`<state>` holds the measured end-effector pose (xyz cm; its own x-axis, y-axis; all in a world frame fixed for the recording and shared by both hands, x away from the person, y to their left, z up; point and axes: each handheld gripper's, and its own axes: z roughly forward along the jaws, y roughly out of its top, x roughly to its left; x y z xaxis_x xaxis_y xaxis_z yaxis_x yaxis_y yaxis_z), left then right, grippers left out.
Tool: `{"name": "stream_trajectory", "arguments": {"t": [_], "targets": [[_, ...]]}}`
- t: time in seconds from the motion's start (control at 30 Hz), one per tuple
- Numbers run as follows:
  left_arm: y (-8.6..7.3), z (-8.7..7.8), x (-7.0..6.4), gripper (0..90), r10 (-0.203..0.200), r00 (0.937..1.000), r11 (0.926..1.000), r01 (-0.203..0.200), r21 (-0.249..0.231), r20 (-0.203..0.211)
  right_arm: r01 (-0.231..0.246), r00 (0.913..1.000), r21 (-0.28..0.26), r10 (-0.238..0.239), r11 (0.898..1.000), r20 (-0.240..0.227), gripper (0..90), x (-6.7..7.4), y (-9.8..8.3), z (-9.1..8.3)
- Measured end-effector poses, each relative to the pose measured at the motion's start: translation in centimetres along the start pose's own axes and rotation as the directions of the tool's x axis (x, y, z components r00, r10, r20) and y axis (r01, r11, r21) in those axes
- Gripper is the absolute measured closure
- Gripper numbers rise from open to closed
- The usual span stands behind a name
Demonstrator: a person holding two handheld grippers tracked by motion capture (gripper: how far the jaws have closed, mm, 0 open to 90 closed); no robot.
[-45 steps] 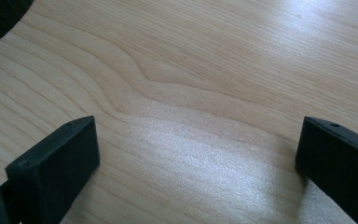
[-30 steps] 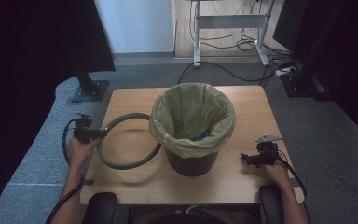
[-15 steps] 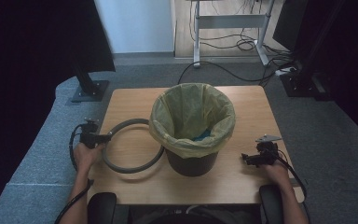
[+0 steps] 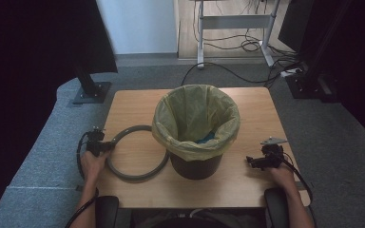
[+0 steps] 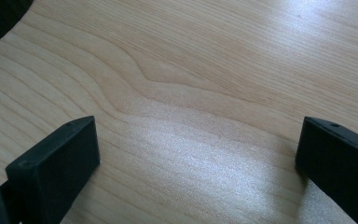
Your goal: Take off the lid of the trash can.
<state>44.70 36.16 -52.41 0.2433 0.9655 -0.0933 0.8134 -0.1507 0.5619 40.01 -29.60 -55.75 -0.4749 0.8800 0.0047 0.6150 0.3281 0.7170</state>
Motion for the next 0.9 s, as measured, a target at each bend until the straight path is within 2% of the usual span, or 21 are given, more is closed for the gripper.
{"name": "stream_trajectory", "arguments": {"t": [0.07,0.17,0.3,0.37,0.47,0.67,0.8,0.9], "targets": [[-0.2,0.0,-0.1,74.3,0.011,0.9999,0.9998,-0.011,-0.016,-0.004,0.001,1.0000,0.000,-0.001,1.000,0.000,0.0,0.0,0.0,0.0],[-0.5,0.2,-0.3,59.1,0.021,0.9997,0.9989,-0.020,-0.043,0.009,0.001,1.0000,0.000,-0.001,1.000,-0.001,0.0,0.0,0.0,0.0],[-0.9,0.4,-0.6,44.5,0.037,0.9993,0.9964,-0.036,-0.077,0.011,0.002,1.0000,0.000,-0.002,1.000,-0.002,0.0,0.0,0.0,0.0],[-1.2,0.6,-0.8,33.8,0.078,0.9965,0.9931,-0.076,-0.090,0.029,0.002,1.0000,0.000,-0.002,1.000,-0.002,0.0,0.1,0.0,0.0],[-1.4,1.0,-1.3,20.3,0.144,0.9896,0.9861,-0.142,-0.086,0.010,0.002,1.0000,0.001,-0.002,1.000,-0.002,0.0,0.0,0.0,0.0],[-1.7,1.3,-1.7,10.1,0.152,0.9883,0.9840,-0.150,-0.096,0.012,0.003,1.0000,0.001,-0.003,1.000,-0.003,0.0,0.1,0.0,0.0],[-2.0,1.5,-1.7,0.0,0.155,0.9878,0.9832,-0.153,-0.100,0.013,0.003,1.0000,0.001,-0.003,1.000,-0.003,0.0,0.1,0.0,0.0],[-2.0,1.5,-1.7,0.0,0.154,0.9881,0.9836,-0.152,-0.097,0.012,0.004,1.0000,0.001,-0.004,1.000,-0.003,0.0,0.1,0.0,-0.1]]}}
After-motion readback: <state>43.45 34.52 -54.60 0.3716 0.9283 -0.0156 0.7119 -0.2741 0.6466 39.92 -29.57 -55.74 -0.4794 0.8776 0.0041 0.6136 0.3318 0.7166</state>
